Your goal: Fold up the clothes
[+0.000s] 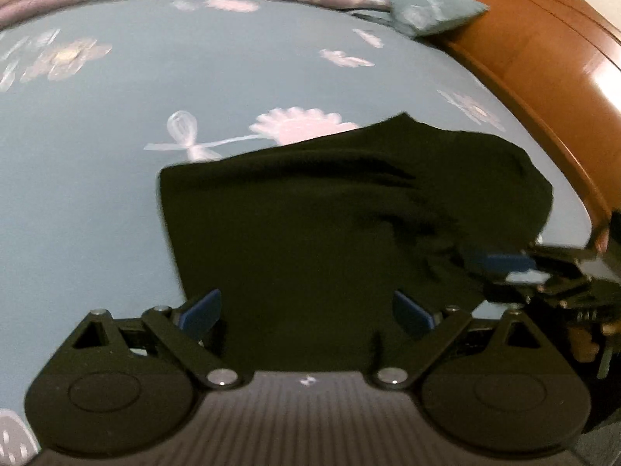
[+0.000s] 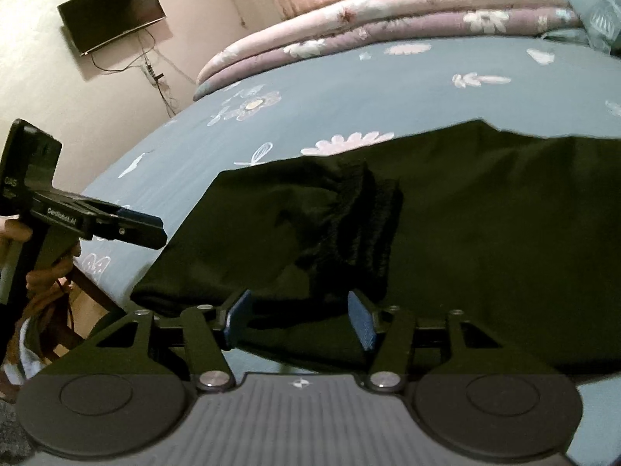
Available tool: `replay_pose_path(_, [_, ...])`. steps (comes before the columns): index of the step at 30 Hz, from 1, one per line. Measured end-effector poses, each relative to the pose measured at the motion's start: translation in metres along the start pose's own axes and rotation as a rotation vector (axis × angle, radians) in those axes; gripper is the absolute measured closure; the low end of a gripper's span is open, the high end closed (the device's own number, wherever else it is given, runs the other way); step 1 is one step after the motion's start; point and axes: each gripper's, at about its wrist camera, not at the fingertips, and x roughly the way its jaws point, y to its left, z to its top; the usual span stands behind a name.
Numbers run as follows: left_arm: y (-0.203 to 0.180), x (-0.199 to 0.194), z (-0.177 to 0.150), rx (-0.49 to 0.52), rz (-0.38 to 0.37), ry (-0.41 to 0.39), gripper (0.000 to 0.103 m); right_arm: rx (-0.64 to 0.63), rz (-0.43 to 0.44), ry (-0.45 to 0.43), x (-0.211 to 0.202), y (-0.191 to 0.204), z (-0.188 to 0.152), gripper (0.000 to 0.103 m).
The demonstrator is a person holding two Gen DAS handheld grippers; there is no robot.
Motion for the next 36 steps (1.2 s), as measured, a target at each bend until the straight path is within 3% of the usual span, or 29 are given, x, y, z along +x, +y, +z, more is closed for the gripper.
replay_pose_path(4, [0.002,0.001,-0.006,0.009,0.026,0.000,0.008,-0.021,0.010,0.010,0.002,0.008,0.000,0.043])
replay_pose_path(8, [-0.016,-0.002,-0.017,0.146,0.084,-0.033,0.008,-0.030,0.003,0.017,0.004,0.012,0.001,0.043])
replay_pose_path(13, [-0.065,-0.008,-0.035,0.494,0.189,-0.119,0.008,-0.030,0.014,0.021,0.008,0.014,0.000,0.043])
replay_pose_path(17, [-0.113,0.009,-0.062,0.838,0.348,-0.188,0.008,-0.013,0.027,0.011,0.009,0.011,-0.003,0.043])
replay_pose_path(20, [-0.134,0.032,-0.074,0.988,0.449,-0.182,0.008,0.009,0.025,-0.008,0.003,0.003,-0.006,0.043])
replay_pose_path(24, [-0.152,0.054,-0.080,1.076,0.509,-0.171,0.008,0.051,0.035,-0.039,-0.005,-0.009,-0.010,0.042])
replay_pose_path(32, [-0.189,0.082,-0.063,1.072,0.495,-0.177,0.007,0.102,0.056,-0.090,-0.016,-0.028,-0.017,0.041])
replay_pose_path(36, [-0.195,0.099,-0.058,1.077,0.528,-0.142,0.007,0.133,0.062,-0.115,-0.021,-0.038,-0.019,0.041])
